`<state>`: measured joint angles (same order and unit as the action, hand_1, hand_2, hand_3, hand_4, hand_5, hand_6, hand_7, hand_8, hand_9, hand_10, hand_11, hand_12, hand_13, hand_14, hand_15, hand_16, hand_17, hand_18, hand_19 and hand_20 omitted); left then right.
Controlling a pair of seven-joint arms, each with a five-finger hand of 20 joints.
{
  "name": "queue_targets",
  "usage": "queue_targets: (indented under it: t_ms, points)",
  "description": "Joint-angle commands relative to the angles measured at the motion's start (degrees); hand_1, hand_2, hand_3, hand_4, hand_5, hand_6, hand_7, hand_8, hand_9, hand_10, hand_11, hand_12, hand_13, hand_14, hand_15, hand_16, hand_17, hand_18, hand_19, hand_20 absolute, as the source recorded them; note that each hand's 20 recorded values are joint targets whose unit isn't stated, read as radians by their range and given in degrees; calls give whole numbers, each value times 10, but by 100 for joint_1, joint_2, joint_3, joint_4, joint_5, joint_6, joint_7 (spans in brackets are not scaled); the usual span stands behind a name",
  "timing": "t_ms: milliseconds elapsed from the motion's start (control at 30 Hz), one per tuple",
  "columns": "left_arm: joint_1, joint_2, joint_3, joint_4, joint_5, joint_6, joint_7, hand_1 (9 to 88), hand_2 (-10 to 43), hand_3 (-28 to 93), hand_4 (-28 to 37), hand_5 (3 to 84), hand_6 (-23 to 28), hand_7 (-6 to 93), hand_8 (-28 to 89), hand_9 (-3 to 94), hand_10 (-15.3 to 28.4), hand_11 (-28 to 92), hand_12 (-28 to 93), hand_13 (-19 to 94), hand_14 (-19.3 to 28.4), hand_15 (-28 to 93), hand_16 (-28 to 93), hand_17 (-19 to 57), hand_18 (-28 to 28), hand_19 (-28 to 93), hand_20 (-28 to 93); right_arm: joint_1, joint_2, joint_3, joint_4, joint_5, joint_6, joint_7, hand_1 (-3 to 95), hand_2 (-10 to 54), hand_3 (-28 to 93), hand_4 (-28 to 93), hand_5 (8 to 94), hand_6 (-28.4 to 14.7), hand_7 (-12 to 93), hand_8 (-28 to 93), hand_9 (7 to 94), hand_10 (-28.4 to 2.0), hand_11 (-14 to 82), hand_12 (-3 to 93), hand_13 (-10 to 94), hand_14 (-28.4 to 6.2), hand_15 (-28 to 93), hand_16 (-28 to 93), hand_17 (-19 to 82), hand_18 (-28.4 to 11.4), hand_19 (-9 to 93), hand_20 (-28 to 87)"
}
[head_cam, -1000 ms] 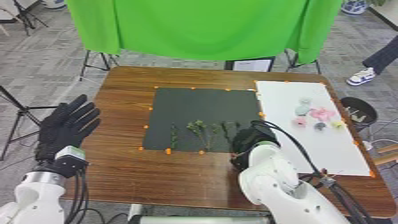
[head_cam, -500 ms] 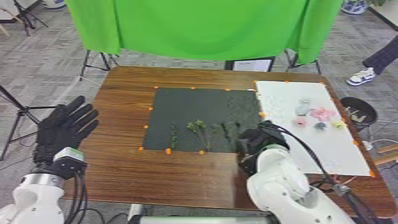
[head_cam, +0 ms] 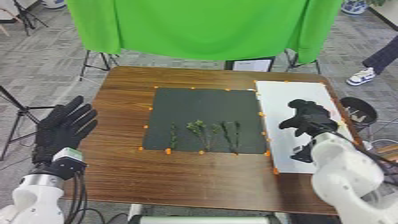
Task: Arrange flowers
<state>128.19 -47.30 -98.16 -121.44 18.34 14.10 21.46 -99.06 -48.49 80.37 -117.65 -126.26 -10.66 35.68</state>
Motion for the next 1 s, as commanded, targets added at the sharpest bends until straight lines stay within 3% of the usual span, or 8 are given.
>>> queue_targets:
  t_ms: [33, 133, 267, 500, 800, 1000]
  points:
    - [4, -36, 41, -31, -37, 14, -3, 277, 130, 722, -283, 413, 98, 115, -66, 343, 165, 213, 141, 216, 165, 339, -47, -68, 155, 329, 99, 691, 348, -167, 644, -473, -234, 100, 432, -95, 821, -277, 416, -87, 144, -112, 420, -145, 128, 157, 397, -146, 403, 180, 268, -208, 710, 364]
    - [-10, -16, 38, -23, -21, 1, -22, 275, 131, 723, -283, 414, 98, 115, -66, 343, 165, 214, 141, 216, 165, 339, -48, -68, 155, 330, 99, 794, 340, -269, 759, -507, -245, 330, 444, -95, 820, -281, 434, -87, 146, -113, 432, -143, 135, 154, 400, -140, 378, 176, 270, -204, 703, 362]
    - [-40, -6, 39, -11, -20, -16, -42, 274, 125, 724, -283, 414, 98, 114, -66, 342, 164, 214, 141, 215, 165, 339, -48, -68, 155, 330, 99, 800, 260, -185, 755, -222, -645, 651, 442, -95, 808, -282, 490, -84, 148, -117, 489, -147, 141, 148, 451, -137, 363, 179, 290, -206, 713, 365]
    - [-65, -23, 27, 8, 16, -48, -107, 273, 120, 723, -283, 413, 98, 114, -66, 342, 164, 213, 141, 215, 165, 340, -47, -69, 156, 331, 99, 732, 209, -224, 782, -179, -692, 539, 428, -95, 779, -283, 573, -51, 158, -126, 577, -134, 134, 147, 517, -130, 378, 204, 300, -210, 726, 377]
    - [-184, -50, 98, 41, 66, -95, -205, 273, 119, 723, -283, 412, 97, 114, -66, 342, 164, 212, 141, 215, 165, 339, -47, -68, 155, 330, 99, 1055, 156, -431, 1131, -59, -980, 507, 443, -95, 757, -283, 564, -31, 166, -137, 572, -96, 128, 141, 525, -125, 375, 227, 300, -211, 724, 388]
    - [-197, -31, 137, 42, 49, -110, -145, 273, 119, 723, -283, 413, 98, 114, -66, 342, 164, 213, 142, 215, 165, 339, -47, -68, 155, 329, 99, 1272, 225, -732, 1360, -128, -651, 536, 522, -95, 701, -282, 622, 1, 195, -131, 638, -90, 133, 141, 563, -115, 380, 235, 314, -207, 728, 391]
